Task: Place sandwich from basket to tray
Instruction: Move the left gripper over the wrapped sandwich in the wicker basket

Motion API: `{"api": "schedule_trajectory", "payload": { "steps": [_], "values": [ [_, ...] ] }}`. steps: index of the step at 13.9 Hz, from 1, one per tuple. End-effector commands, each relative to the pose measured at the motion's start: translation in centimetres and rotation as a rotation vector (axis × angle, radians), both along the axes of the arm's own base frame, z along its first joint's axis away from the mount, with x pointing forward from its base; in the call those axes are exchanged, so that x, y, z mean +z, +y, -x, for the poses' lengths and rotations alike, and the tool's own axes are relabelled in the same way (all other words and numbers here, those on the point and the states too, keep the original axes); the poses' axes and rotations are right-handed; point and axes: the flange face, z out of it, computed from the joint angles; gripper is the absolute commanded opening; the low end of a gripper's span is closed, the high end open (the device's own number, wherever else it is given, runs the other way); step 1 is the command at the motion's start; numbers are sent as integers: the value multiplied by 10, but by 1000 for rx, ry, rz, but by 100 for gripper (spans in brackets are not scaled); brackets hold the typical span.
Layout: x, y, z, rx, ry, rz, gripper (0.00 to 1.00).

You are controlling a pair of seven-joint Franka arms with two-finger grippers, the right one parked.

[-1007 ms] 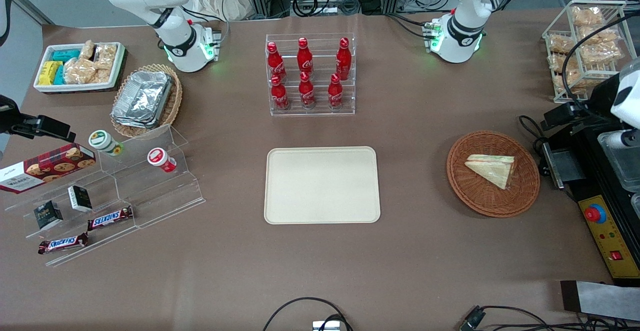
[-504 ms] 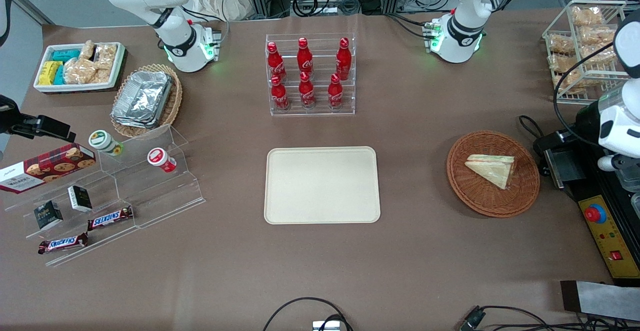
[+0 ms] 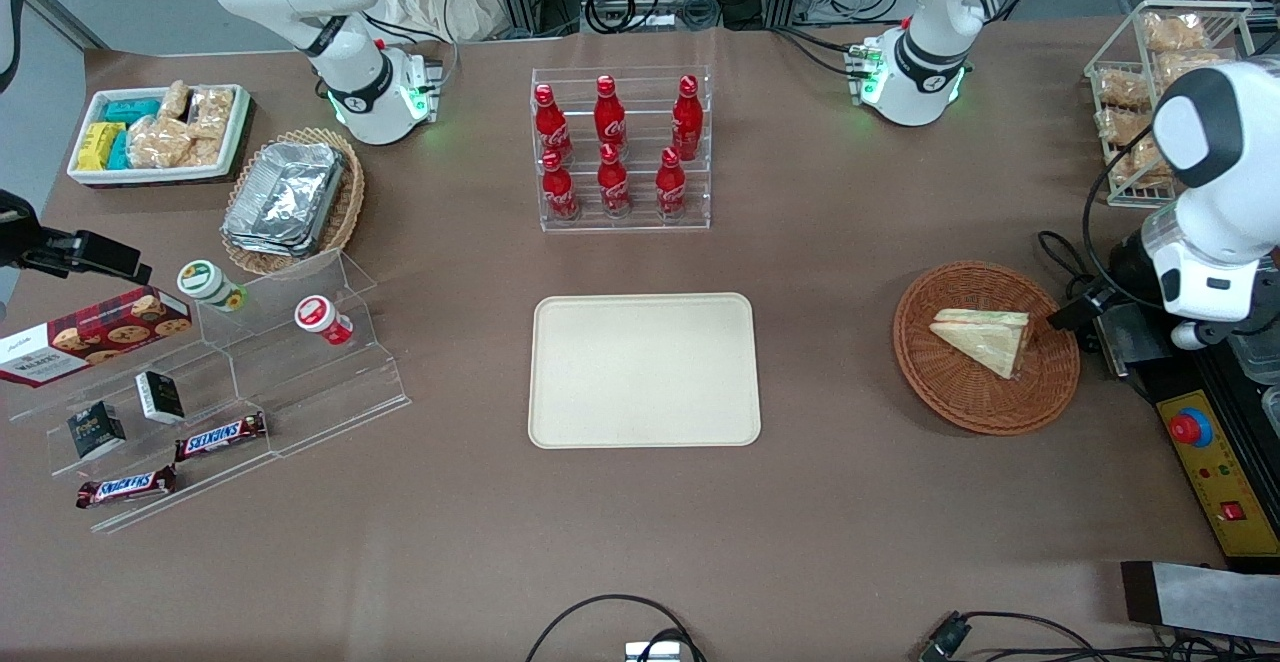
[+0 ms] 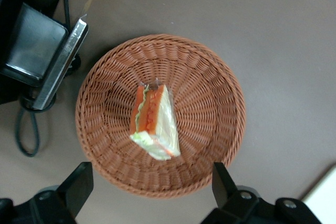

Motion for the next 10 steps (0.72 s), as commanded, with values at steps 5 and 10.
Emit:
{"api": "schedule_trajectory", "payload": {
  "steps": [5, 10],
  "values": [
    [-57, 0, 12, 190, -28, 3, 100],
    [-105, 1, 21, 209, -45, -3, 100]
  ]
}}
